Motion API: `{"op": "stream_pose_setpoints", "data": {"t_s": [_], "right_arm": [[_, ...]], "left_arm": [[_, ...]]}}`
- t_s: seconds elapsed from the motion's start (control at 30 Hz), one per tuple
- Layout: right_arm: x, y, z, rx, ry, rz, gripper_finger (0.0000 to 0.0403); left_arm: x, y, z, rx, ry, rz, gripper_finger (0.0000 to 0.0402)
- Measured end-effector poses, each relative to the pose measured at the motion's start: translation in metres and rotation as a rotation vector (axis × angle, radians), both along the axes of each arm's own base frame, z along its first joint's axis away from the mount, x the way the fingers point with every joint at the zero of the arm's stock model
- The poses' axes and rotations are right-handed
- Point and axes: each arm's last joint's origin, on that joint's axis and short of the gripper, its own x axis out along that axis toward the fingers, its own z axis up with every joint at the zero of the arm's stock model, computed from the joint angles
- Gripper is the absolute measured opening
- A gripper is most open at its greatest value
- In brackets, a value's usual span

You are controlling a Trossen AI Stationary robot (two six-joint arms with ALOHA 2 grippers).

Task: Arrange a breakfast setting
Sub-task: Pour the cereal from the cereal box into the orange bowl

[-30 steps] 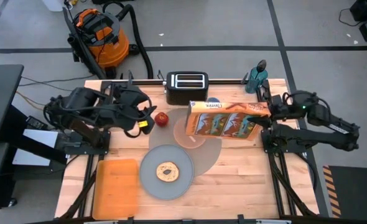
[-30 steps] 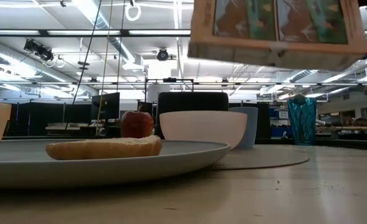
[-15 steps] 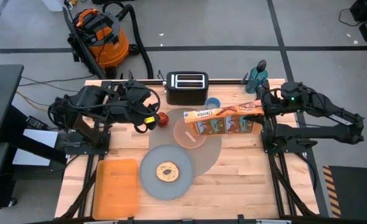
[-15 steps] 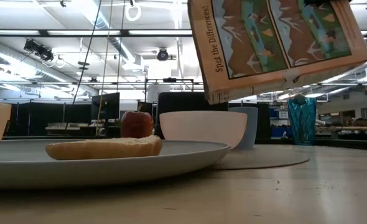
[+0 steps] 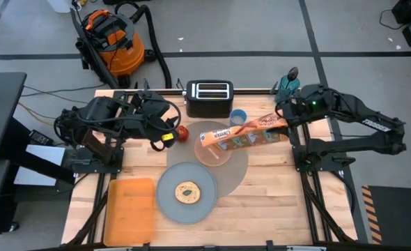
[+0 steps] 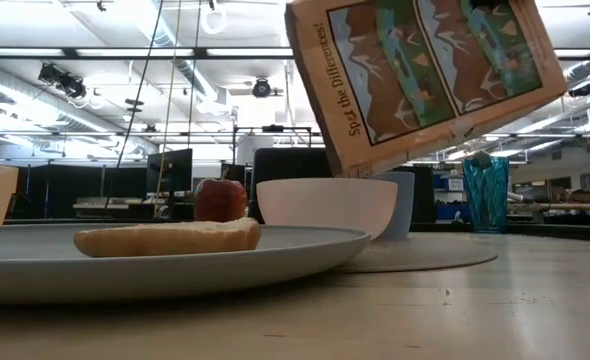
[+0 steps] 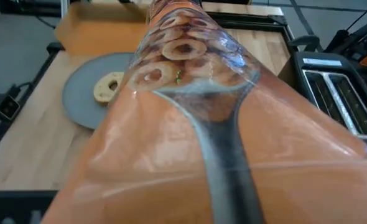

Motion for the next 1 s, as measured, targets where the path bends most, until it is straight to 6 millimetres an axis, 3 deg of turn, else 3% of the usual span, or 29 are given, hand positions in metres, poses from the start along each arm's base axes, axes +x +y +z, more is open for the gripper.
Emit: {"op": "stream_pose_setpoints", "data": {"t_s": [0.77, 1.0], "right_arm": [[0.058, 0.001, 0.027, -0.122, 0.156, 0.117, 0.0212], [0.071, -0.001, 0.026, -0.112, 0.235, 0.116, 0.0213]], "left_arm": [[0.000, 0.000, 0.000, 0.041, 0.039, -0.040, 0.0215], [0.000, 0.000, 0.000, 0.039, 0.042, -0.045, 0.0215]]}}
